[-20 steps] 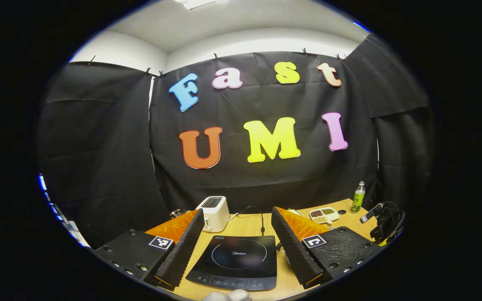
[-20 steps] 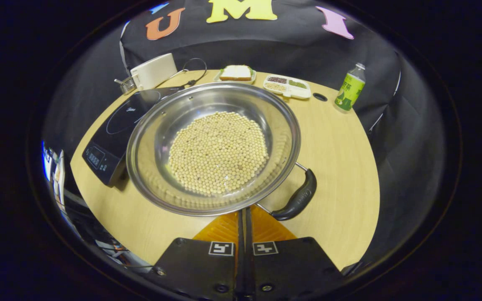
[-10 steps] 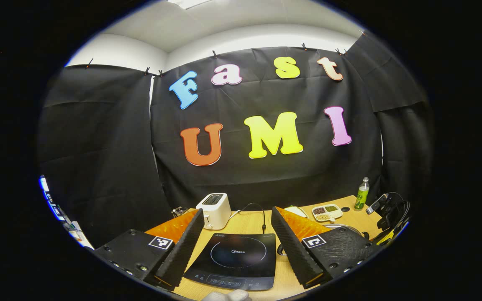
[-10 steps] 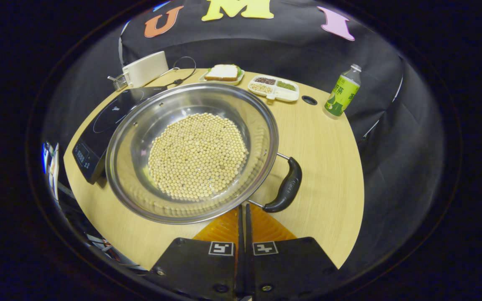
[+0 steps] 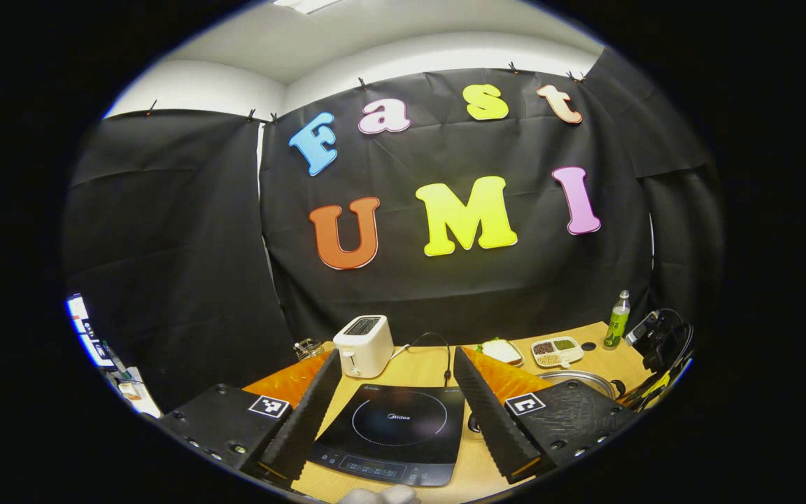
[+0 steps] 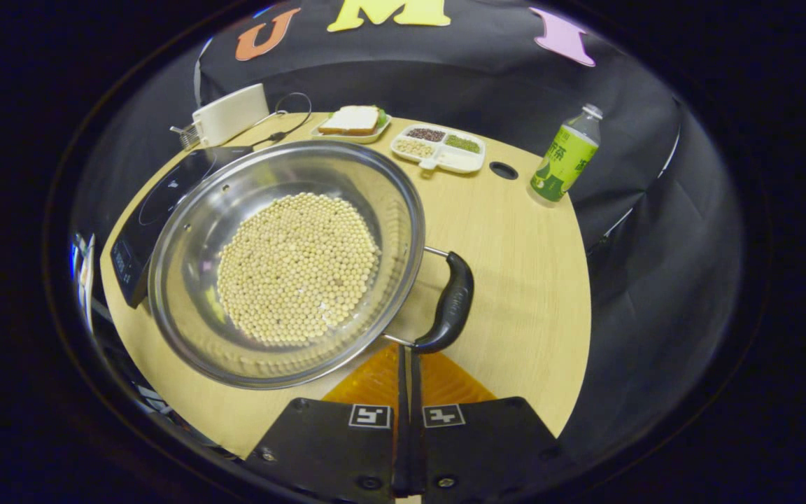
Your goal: First push the handle of the pot to place it horizontally, then grasp the pot with both hands and set it on the induction cooktop.
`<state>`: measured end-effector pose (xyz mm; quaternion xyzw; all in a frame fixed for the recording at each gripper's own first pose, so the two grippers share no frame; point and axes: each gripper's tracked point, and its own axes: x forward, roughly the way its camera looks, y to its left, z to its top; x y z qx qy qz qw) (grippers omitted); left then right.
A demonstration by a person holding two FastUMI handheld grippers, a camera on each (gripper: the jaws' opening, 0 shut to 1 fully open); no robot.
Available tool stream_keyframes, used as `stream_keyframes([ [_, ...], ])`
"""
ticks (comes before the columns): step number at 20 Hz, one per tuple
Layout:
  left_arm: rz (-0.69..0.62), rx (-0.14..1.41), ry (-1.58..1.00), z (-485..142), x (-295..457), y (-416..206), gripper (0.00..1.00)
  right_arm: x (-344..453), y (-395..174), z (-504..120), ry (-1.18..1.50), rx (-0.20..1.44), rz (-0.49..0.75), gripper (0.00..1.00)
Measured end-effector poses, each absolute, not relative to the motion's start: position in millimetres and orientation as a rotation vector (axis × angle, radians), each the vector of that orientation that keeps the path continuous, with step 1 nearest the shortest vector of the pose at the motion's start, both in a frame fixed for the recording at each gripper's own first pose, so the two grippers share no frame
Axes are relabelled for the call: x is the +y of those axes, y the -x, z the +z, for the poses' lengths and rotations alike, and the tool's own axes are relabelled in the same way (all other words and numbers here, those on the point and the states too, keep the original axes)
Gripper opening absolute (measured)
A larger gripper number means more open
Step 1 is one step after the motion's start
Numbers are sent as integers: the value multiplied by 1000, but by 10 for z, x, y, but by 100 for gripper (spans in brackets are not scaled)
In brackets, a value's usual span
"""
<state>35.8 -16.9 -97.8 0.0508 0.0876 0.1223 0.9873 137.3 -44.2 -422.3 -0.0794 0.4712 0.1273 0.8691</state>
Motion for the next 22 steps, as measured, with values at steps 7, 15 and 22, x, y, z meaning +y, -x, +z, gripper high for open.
stream_keyframes([
  [7,234,187,-81,-1119,-328,-564,96,-623,-1487,-4155,175,963,256,0],
  [15,107,237,-54,-1613,-602,-785,96,-954,-1429,-3843,142,824,187,75],
  [22,-9,368,18,-2266,-866,-872,97,-907,-1381,-3582,81,742,179,80],
])
